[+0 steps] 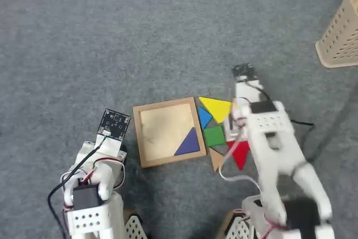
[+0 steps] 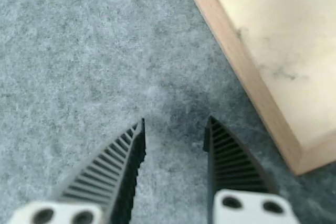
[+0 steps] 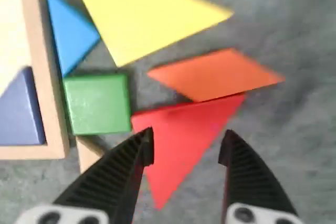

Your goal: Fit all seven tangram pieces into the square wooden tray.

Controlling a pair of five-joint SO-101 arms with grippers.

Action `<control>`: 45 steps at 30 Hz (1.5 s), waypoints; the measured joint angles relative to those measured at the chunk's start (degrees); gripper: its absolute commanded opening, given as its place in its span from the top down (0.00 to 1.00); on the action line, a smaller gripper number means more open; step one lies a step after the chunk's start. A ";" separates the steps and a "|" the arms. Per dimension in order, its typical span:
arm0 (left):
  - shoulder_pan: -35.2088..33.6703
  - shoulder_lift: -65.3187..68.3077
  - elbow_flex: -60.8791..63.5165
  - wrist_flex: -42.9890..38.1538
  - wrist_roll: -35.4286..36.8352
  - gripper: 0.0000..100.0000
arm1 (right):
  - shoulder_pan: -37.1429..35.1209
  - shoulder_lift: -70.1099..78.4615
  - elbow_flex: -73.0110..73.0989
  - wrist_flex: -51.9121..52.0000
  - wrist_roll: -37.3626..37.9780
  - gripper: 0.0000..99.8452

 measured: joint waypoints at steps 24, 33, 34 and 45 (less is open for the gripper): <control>0.00 0.00 0.00 0.00 0.00 0.82 | -18.90 -3.16 -10.02 6.42 -3.34 0.78; 0.00 0.00 0.00 0.00 0.00 0.82 | -29.63 5.36 -10.11 1.41 -2.90 0.78; 0.00 0.00 0.00 0.00 0.00 0.82 | -29.63 6.42 -10.11 1.23 -2.90 0.78; 0.00 0.00 0.00 0.00 0.00 0.82 | -5.98 -12.66 -2.73 3.34 1.41 0.98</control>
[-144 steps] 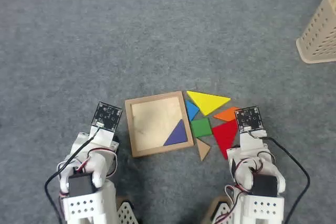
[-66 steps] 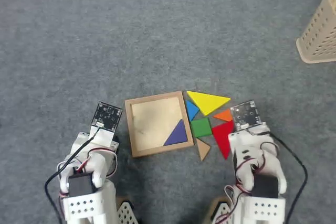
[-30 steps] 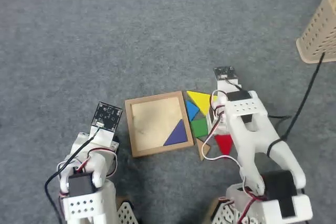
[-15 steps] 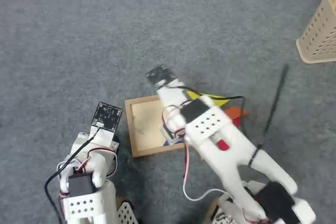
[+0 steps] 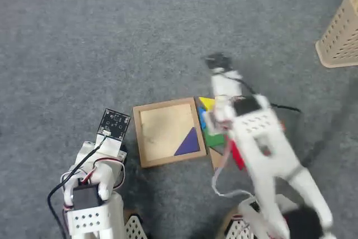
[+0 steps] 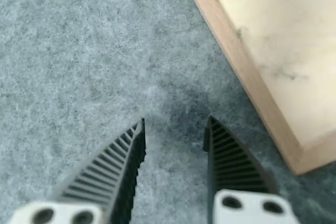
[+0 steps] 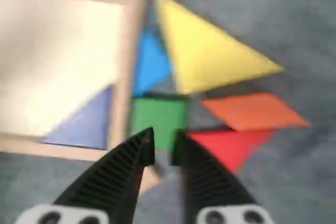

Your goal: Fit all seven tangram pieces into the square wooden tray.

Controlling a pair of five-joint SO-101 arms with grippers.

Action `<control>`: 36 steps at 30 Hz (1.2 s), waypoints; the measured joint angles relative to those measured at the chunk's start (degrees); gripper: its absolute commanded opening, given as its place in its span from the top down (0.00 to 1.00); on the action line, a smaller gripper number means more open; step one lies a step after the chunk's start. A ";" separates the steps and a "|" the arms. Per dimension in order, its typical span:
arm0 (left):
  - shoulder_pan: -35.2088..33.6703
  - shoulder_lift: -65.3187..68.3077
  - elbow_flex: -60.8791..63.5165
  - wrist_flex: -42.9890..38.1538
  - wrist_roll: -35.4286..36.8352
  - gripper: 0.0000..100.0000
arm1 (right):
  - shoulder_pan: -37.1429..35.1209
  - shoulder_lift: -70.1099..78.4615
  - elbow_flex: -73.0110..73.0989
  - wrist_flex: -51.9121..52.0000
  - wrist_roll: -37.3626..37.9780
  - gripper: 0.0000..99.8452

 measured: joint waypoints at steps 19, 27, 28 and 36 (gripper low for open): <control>-0.53 0.00 0.00 0.00 0.00 0.82 | 19.69 -48.35 44.92 -2.46 21.89 0.98; -22.77 0.00 0.00 0.00 0.00 0.82 | 19.87 -60.66 50.02 0.44 22.07 0.98; -27.43 0.00 0.00 0.00 0.00 0.82 | 19.78 -61.71 50.20 0.79 22.07 0.98; -51.16 0.00 0.00 0.00 0.00 0.82 | 19.78 -64.44 50.64 1.49 22.24 0.98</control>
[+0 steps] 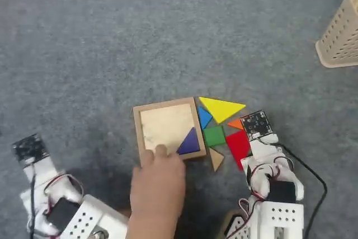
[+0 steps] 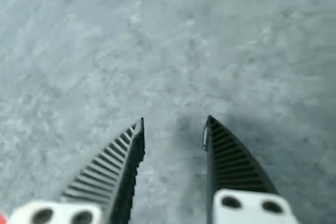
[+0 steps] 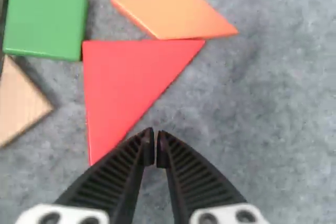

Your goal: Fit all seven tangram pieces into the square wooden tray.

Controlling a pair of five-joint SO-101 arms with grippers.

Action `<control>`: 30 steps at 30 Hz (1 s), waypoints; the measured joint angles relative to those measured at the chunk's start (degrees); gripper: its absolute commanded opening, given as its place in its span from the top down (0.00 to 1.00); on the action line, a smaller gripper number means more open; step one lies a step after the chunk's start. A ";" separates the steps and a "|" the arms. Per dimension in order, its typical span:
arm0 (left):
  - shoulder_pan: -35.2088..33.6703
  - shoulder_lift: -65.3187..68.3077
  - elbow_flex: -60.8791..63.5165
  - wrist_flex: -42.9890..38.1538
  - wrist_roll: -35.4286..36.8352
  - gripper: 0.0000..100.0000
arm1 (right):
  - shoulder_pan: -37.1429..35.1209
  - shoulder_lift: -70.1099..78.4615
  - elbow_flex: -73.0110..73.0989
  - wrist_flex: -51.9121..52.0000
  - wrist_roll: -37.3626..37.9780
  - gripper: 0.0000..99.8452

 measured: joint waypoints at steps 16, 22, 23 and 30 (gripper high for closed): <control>-2.20 -0.88 0.00 0.70 0.00 0.82 | 0.00 0.00 0.00 0.00 0.00 0.98; -2.20 -1.05 0.00 0.70 0.00 0.82 | 0.00 0.00 0.00 0.00 0.00 0.98; -2.20 -1.14 0.00 0.70 0.00 0.82 | 0.00 0.00 0.00 0.00 0.00 0.98; -2.20 -1.23 0.00 0.70 0.00 0.82 | 0.00 0.00 0.00 0.00 0.00 0.98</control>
